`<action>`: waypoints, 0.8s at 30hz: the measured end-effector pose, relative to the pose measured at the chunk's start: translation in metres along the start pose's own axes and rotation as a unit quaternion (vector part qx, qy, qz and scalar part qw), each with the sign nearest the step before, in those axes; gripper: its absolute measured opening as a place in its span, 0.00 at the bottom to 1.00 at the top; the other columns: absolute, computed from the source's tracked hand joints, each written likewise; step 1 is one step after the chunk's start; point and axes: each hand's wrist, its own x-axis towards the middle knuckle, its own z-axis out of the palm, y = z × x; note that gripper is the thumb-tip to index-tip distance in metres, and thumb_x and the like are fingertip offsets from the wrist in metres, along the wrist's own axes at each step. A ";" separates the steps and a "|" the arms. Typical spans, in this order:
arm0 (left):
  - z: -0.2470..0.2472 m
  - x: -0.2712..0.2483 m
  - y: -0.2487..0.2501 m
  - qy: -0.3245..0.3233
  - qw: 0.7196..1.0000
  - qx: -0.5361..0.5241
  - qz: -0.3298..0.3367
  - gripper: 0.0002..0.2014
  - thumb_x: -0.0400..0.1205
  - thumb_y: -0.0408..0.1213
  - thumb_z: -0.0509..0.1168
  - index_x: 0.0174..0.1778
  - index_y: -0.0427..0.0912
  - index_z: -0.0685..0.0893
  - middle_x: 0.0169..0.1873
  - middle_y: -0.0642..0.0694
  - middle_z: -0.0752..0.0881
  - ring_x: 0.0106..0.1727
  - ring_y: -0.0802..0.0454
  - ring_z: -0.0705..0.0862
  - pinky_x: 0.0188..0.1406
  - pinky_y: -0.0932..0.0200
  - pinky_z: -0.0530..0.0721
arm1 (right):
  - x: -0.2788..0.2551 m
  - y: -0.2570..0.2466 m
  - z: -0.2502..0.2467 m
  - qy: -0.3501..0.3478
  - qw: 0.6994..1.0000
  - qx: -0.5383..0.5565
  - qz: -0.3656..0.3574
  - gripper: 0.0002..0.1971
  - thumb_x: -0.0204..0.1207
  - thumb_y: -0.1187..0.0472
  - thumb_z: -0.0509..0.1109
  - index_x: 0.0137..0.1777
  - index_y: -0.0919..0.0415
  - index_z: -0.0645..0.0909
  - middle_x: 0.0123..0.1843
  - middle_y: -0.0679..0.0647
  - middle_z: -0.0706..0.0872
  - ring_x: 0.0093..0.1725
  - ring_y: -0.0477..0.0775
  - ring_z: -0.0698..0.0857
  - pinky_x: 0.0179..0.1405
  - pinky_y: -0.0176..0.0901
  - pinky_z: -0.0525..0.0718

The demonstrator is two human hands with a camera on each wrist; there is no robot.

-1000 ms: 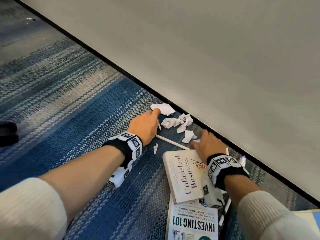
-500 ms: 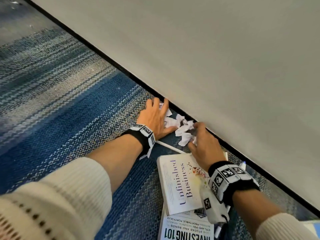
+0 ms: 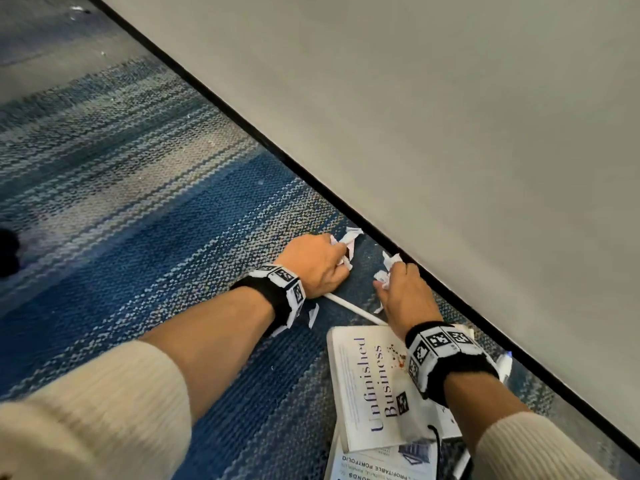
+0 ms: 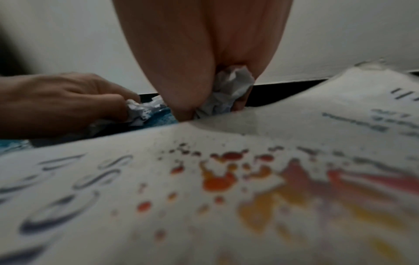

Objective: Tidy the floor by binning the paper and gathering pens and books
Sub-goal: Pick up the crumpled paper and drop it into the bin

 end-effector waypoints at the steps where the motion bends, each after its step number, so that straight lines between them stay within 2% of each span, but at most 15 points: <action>1: -0.002 -0.003 -0.001 0.003 1.000 -0.019 -0.020 0.17 0.83 0.50 0.54 0.47 0.40 0.80 0.41 0.40 0.80 0.44 0.37 0.84 0.40 0.51 0.79 | -0.001 0.000 -0.002 -0.007 1.000 -0.009 0.004 0.15 0.82 0.54 0.63 0.61 0.66 0.73 0.58 0.63 0.78 0.56 0.64 0.80 0.51 0.51 0.76; 3: -0.004 -0.007 -0.004 0.020 0.996 -0.055 -0.064 0.17 0.82 0.50 0.55 0.43 0.41 0.82 0.38 0.43 0.76 0.43 0.39 0.83 0.41 0.52 0.79 | -0.005 0.001 -0.007 0.004 1.000 -0.003 0.006 0.13 0.80 0.56 0.64 0.58 0.66 0.74 0.55 0.63 0.80 0.53 0.64 0.80 0.46 0.48 0.72; 5: -0.005 -0.009 -0.008 0.049 0.992 -0.077 -0.091 0.16 0.81 0.49 0.56 0.43 0.40 0.81 0.41 0.45 0.73 0.41 0.41 0.81 0.39 0.51 0.78 | -0.008 0.001 -0.012 0.041 0.999 0.023 0.004 0.12 0.78 0.57 0.67 0.54 0.65 0.74 0.52 0.62 0.80 0.48 0.61 0.77 0.43 0.44 0.67; 7: -0.003 -0.010 -0.009 0.087 0.988 -0.086 -0.097 0.12 0.82 0.46 0.56 0.49 0.41 0.77 0.46 0.44 0.73 0.41 0.43 0.79 0.37 0.51 0.78 | -0.011 0.000 -0.015 0.077 0.995 0.068 -0.002 0.12 0.76 0.60 0.70 0.55 0.63 0.73 0.54 0.60 0.78 0.44 0.57 0.75 0.43 0.44 0.71; 9: 0.003 -0.008 -0.008 0.106 0.988 -0.064 -0.092 0.13 0.82 0.42 0.57 0.60 0.42 0.74 0.54 0.41 0.72 0.49 0.43 0.76 0.38 0.49 0.80 | -0.012 -0.001 -0.016 0.098 0.991 0.094 -0.014 0.19 0.74 0.65 0.73 0.62 0.61 0.71 0.58 0.59 0.75 0.46 0.61 0.80 0.46 0.50 0.80; 11: 0.009 -0.006 -0.004 0.097 0.993 -0.009 -0.069 0.19 0.81 0.38 0.58 0.70 0.47 0.71 0.59 0.38 0.70 0.56 0.40 0.72 0.40 0.45 0.83 | -0.010 -0.001 -0.012 0.077 0.994 0.065 -0.035 0.29 0.73 0.68 0.72 0.73 0.56 0.68 0.65 0.57 0.72 0.50 0.63 0.83 0.50 0.53 0.83; 13: 0.010 -0.009 0.002 0.079 0.994 0.045 -0.055 0.18 0.83 0.40 0.58 0.70 0.50 0.70 0.63 0.36 0.69 0.59 0.38 0.70 0.44 0.42 0.83 | -0.007 -0.001 -0.006 0.043 0.997 0.018 -0.060 0.35 0.73 0.70 0.70 0.79 0.55 0.64 0.69 0.57 0.71 0.54 0.61 0.83 0.52 0.51 0.81; 14: 0.010 -0.011 0.005 0.073 0.994 0.067 -0.052 0.17 0.84 0.45 0.57 0.69 0.50 0.70 0.63 0.37 0.70 0.59 0.38 0.70 0.45 0.41 0.82 | -0.004 0.000 -0.003 0.038 0.997 0.008 -0.066 0.35 0.73 0.70 0.69 0.80 0.56 0.64 0.69 0.57 0.72 0.55 0.61 0.82 0.53 0.50 0.81; 16: 0.011 -0.014 0.010 0.065 0.991 0.107 -0.055 0.24 0.82 0.60 0.53 0.66 0.48 0.72 0.61 0.37 0.71 0.59 0.37 0.71 0.49 0.40 0.79 | 0.000 0.001 0.001 0.044 0.998 0.013 -0.050 0.29 0.74 0.69 0.69 0.75 0.60 0.69 0.66 0.59 0.73 0.56 0.63 0.82 0.53 0.52 0.80; 18: 0.011 -0.017 0.015 0.064 0.987 0.122 -0.086 0.29 0.80 0.68 0.50 0.63 0.47 0.73 0.60 0.36 0.73 0.61 0.35 0.72 0.55 0.34 0.73 | 0.002 0.000 0.002 0.050 0.998 0.022 -0.014 0.20 0.76 0.66 0.69 0.67 0.63 0.73 0.62 0.61 0.75 0.55 0.66 0.81 0.51 0.53 0.78; 20: 0.013 -0.017 0.017 0.078 0.984 0.105 -0.118 0.25 0.82 0.65 0.52 0.60 0.46 0.73 0.58 0.36 0.73 0.58 0.35 0.73 0.49 0.38 0.76 | 0.002 0.001 0.002 0.033 0.999 0.019 0.014 0.14 0.80 0.62 0.66 0.63 0.63 0.72 0.60 0.63 0.77 0.54 0.68 0.81 0.50 0.53 0.77; 22: 0.012 -0.015 0.016 0.084 0.986 0.085 -0.118 0.19 0.84 0.57 0.54 0.58 0.44 0.74 0.55 0.37 0.73 0.54 0.37 0.74 0.37 0.46 0.80 | 0.000 0.000 0.000 0.006 1.000 -0.004 0.016 0.13 0.82 0.58 0.63 0.63 0.62 0.73 0.59 0.64 0.79 0.56 0.68 0.81 0.50 0.51 0.76; 24: 0.010 -0.012 0.011 0.071 0.989 0.072 -0.110 0.15 0.87 0.50 0.55 0.59 0.43 0.74 0.54 0.38 0.73 0.54 0.38 0.73 0.33 0.50 0.83 | -0.004 -0.002 -0.006 0.005 1.000 -0.013 0.002 0.14 0.83 0.54 0.62 0.60 0.63 0.77 0.56 0.63 0.82 0.55 0.66 0.82 0.48 0.49 0.76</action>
